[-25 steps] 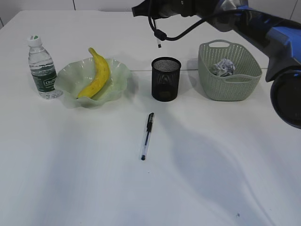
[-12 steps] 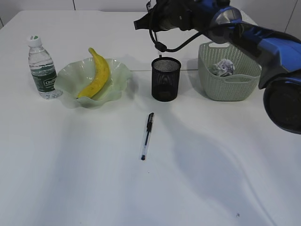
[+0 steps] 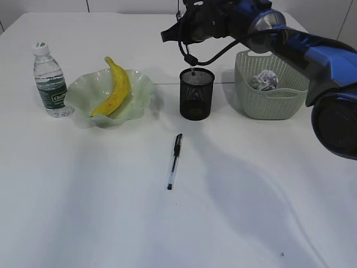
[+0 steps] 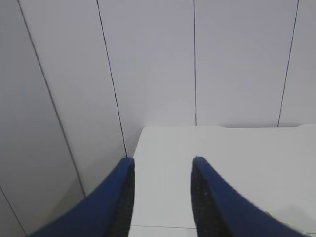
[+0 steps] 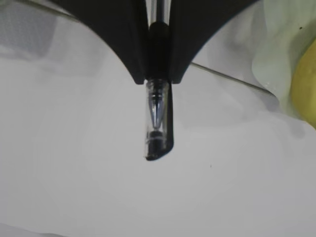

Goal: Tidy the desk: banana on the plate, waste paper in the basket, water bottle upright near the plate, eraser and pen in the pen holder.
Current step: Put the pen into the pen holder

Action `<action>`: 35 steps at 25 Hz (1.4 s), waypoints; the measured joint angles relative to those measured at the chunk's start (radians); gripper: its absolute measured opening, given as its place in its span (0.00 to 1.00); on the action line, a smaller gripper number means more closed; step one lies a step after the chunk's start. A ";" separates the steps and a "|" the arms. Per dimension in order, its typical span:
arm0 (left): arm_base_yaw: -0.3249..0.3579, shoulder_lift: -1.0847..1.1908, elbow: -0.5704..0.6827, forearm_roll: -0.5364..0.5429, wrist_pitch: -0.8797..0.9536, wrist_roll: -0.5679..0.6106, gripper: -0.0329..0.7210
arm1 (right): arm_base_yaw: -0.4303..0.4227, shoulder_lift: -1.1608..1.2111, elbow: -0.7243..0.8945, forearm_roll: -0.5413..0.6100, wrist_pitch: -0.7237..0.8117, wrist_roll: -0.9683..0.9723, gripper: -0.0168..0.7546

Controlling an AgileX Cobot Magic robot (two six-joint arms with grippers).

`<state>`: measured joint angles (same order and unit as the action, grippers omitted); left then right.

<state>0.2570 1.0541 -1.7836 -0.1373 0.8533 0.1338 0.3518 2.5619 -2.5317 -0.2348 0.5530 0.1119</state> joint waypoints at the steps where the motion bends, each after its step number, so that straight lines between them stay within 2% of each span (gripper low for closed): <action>1: 0.000 0.000 0.000 -0.002 0.000 0.000 0.39 | 0.000 0.000 0.000 0.000 0.007 0.000 0.10; 21: 0.000 0.000 0.000 -0.021 -0.002 0.000 0.39 | 0.000 -0.006 0.000 -0.008 0.033 0.002 0.10; 35: 0.000 0.002 0.000 -0.043 -0.036 0.000 0.39 | 0.000 -0.110 0.000 -0.034 0.058 0.002 0.10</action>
<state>0.2570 1.0563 -1.7836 -0.1803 0.8170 0.1338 0.3518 2.4522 -2.5317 -0.2692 0.6106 0.1142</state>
